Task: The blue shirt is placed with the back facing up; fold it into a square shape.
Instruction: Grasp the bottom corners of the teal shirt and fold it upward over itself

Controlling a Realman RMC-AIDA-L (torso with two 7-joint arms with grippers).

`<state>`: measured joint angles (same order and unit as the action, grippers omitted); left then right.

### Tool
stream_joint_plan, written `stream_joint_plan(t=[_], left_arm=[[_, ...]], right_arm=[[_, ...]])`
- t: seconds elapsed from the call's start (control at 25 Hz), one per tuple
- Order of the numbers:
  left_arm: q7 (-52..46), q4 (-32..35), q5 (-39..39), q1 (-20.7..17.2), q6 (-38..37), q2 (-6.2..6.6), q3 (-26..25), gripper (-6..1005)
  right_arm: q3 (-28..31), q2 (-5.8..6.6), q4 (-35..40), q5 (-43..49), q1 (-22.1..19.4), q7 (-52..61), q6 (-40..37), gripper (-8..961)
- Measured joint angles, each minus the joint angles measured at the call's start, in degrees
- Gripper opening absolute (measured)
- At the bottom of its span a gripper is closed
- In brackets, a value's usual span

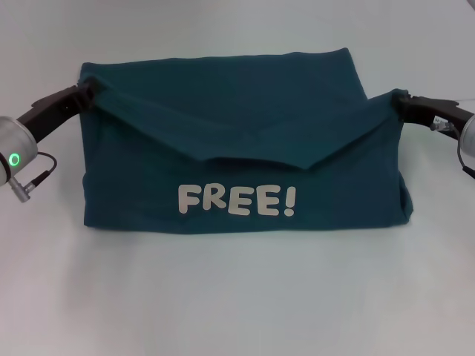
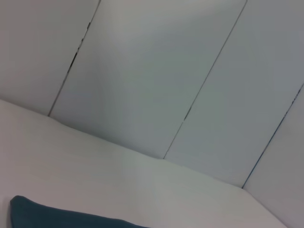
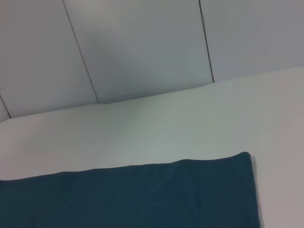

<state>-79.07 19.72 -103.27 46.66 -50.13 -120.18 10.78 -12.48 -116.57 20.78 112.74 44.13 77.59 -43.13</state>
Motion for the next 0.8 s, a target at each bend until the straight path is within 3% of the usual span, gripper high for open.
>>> stream_joint_plan(t=[0.8], left_arm=[[0.4,-0.6,0.2,0.2,0.7,-0.35,0.1,47]], right_arm=[[-0.4,0.04,-1.7,-0.4,0.2,-0.8,1.8,38]])
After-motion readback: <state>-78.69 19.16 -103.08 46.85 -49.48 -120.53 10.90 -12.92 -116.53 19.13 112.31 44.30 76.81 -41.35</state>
